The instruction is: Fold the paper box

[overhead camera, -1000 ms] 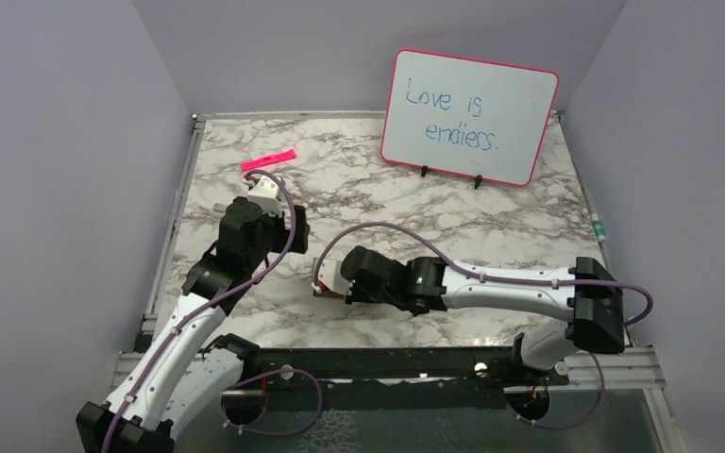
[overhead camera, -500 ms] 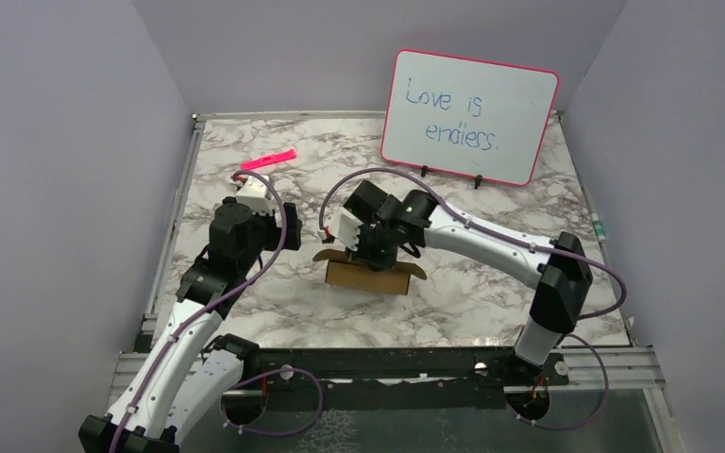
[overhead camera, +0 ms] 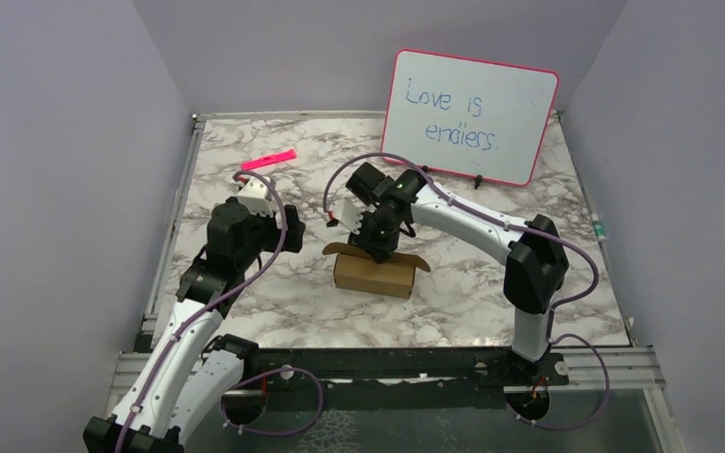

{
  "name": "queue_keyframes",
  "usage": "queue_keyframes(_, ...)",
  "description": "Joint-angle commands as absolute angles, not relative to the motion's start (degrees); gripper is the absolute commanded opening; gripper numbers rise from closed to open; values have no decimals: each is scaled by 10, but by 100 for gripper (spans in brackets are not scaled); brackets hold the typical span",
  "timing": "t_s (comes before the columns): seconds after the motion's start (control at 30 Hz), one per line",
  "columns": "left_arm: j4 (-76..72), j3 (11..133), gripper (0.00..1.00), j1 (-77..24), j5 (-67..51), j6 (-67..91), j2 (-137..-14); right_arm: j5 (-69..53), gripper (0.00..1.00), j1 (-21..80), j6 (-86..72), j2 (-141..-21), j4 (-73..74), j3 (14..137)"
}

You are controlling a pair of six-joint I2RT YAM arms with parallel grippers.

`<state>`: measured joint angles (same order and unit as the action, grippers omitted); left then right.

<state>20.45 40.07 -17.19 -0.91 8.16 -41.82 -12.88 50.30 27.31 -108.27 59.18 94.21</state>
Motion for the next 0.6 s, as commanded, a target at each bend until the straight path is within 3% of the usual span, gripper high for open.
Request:
queue_keyframes(0.0,182,392,99,-167,-90,63,-425,-112,38,508,277,-1082,598,972)
queue_keyframes(0.13,180,393,99,-167,-144,51,-437,-63,47,508,241,-1030,551,943)
queue_keyframes(0.57,199,416,96,-169,-219,20,-491,99,56,508,-8,-816,505,752)
